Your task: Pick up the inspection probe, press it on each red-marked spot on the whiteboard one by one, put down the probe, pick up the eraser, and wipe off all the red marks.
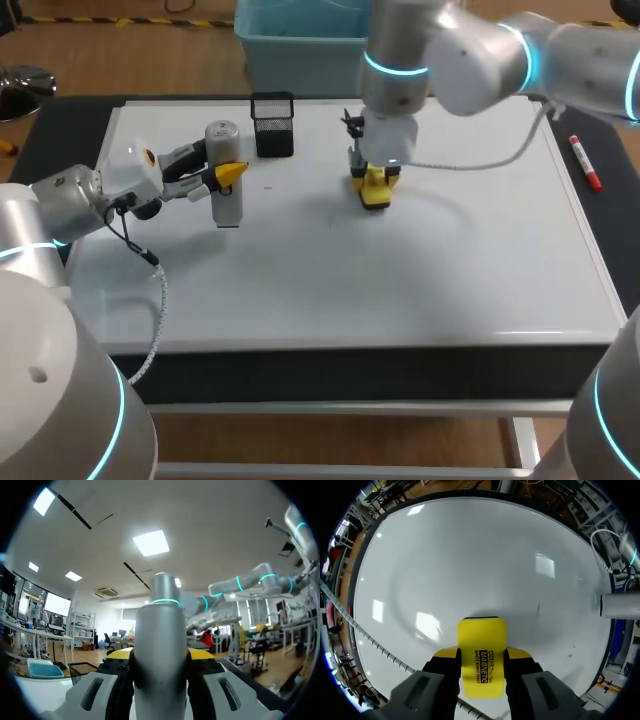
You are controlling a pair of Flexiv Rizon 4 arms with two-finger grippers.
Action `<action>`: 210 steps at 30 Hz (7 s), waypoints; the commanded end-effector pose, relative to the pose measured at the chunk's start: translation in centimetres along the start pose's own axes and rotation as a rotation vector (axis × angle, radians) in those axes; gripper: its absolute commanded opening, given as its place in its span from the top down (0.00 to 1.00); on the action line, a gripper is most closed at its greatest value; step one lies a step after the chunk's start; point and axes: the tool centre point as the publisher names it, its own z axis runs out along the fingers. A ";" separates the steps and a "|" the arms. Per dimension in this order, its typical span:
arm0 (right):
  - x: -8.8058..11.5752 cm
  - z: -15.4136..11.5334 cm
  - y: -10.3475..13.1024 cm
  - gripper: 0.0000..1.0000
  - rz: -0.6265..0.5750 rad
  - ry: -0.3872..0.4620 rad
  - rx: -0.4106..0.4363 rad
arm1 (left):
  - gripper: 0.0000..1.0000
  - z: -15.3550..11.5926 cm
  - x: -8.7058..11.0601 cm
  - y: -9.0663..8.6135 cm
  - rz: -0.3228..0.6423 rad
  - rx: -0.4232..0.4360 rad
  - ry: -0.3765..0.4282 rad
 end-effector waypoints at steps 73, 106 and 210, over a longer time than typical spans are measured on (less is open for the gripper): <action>7.8 -5.4 2.1 1.00 0.121 0.049 0.081 | 1.00 0.1 0.0 0.0 0.001 0.002 0.001; 9.5 -5.3 -4.8 1.00 0.153 0.013 0.104 | 1.00 0.1 0.0 0.0 0.001 0.002 0.001; 8.0 -5.6 -18.1 0.00 0.292 -0.152 0.024 | 1.00 0.1 0.0 0.0 0.001 0.002 0.001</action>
